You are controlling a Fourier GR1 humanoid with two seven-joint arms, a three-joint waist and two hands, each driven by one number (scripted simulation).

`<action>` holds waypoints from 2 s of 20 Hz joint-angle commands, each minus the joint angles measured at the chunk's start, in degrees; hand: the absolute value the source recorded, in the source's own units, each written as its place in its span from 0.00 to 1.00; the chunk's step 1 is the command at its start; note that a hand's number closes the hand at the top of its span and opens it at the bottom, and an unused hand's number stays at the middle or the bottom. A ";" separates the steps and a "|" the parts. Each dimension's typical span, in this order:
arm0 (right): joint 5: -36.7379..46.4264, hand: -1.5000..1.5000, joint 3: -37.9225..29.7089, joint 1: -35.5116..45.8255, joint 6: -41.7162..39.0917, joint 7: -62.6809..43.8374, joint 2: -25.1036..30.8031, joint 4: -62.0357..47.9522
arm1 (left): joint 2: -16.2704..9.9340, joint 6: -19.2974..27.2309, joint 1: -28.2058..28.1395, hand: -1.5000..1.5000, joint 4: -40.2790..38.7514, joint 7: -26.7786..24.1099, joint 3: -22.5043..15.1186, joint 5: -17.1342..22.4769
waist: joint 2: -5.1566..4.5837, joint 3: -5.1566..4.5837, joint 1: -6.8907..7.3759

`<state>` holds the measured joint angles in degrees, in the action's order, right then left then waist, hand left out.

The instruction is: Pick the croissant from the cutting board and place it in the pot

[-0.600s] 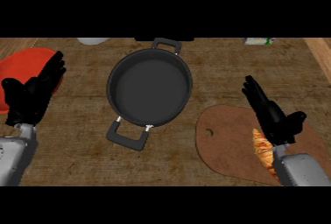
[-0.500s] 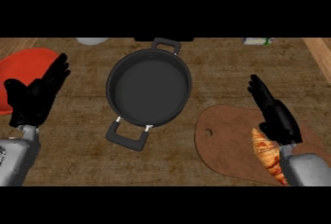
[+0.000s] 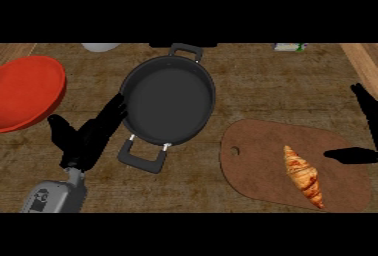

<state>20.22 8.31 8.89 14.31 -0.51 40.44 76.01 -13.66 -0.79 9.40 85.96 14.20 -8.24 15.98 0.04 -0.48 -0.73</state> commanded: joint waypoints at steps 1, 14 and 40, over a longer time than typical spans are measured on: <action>13.98 0.00 4.80 -2.80 6.93 -4.83 2.13 -0.96 | 3.73 -0.21 -5.59 0.50 3.50 0.27 -3.86 0.94 | 0.24 0.37 1.50; 23.66 0.00 16.41 -6.67 -24.89 -49.85 4.00 44.26 | 3.88 1.05 -8.98 0.50 9.07 2.18 -4.55 -0.05 | 0.42 0.31 0.27; 38.27 0.00 23.66 -6.19 -35.36 -65.50 -17.74 36.53 | 3.44 -2.70 -13.41 0.50 14.42 3.96 -3.89 0.50 | 0.14 0.48 0.97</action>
<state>54.28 31.09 4.63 -20.11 -60.30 23.12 113.57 -9.44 -2.82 -0.51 96.01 16.25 -11.49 15.79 0.11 0.03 0.08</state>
